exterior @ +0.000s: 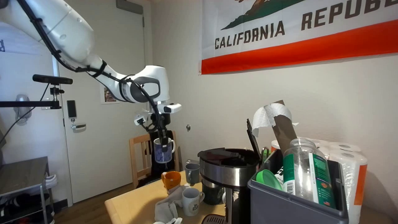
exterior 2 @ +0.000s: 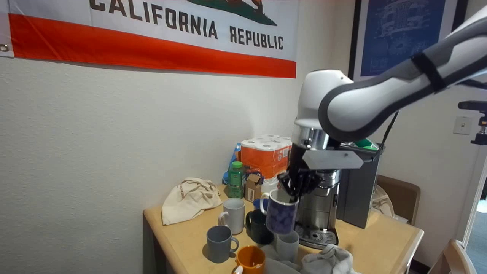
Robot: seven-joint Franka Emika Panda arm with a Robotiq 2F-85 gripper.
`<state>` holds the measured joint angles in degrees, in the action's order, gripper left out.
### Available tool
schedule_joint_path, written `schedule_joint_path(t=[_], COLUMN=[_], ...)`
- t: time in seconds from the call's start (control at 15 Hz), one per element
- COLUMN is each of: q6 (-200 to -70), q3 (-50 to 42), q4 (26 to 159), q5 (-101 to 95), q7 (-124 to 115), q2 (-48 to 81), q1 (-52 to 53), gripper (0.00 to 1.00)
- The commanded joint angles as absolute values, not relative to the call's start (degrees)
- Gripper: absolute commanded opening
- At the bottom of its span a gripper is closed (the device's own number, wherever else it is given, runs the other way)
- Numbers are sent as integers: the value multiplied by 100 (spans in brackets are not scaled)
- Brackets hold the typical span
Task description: Tip the mug over the coffee machine chamber
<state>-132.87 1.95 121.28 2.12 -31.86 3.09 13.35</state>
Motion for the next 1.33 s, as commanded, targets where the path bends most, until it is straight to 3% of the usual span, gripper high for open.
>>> schedule_joint_path(t=[0.0, 0.73, 1.27], q6=[-12968, -13221, -13885], q3=[297, 86, -143], q4=[11698, 10881, 11025], q5=[-56, -469, 1060], q7=[-3333, -3500, -3316], q2=[-33, -11, 204], q1=[1026, 231, -81], gripper=[3, 3, 3])
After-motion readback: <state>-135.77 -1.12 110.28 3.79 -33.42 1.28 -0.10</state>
